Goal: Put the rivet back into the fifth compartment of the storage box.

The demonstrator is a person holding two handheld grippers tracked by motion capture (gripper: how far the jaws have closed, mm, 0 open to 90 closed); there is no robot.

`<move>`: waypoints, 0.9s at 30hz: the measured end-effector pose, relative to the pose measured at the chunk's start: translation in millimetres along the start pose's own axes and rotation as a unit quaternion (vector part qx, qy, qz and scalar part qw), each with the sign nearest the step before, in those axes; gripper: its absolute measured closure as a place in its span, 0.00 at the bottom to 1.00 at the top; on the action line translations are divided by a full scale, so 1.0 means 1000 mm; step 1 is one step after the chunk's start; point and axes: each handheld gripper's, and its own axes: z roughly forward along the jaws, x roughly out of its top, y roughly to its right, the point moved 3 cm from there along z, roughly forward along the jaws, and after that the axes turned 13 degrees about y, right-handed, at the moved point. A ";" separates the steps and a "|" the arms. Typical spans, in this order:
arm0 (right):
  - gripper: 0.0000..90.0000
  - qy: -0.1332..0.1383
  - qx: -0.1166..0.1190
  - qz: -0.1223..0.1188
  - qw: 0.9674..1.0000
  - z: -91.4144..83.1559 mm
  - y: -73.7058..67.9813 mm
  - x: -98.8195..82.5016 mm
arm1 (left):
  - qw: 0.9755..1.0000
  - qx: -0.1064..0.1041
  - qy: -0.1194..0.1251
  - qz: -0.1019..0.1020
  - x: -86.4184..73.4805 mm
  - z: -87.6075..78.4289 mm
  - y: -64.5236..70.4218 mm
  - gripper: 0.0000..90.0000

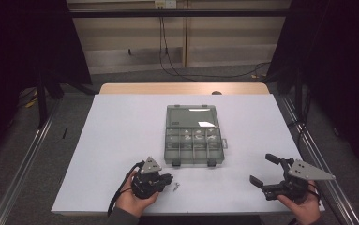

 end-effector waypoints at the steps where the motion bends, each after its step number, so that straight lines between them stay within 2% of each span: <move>1: 0.02 0.001 -0.001 0.000 1.000 0.000 0.000 0.000 | 1.000 0.000 0.006 0.002 0.001 -0.001 0.000 0.93; 12: 0.02 0.000 0.000 -0.001 1.000 0.000 0.000 0.000 | 0.998 0.007 0.058 -0.012 0.013 -0.007 -0.008 0.93; 27: 0.01 0.001 0.002 -0.002 1.000 0.000 0.000 0.000 | 0.994 0.026 0.107 -0.004 0.031 -0.002 -0.019 0.93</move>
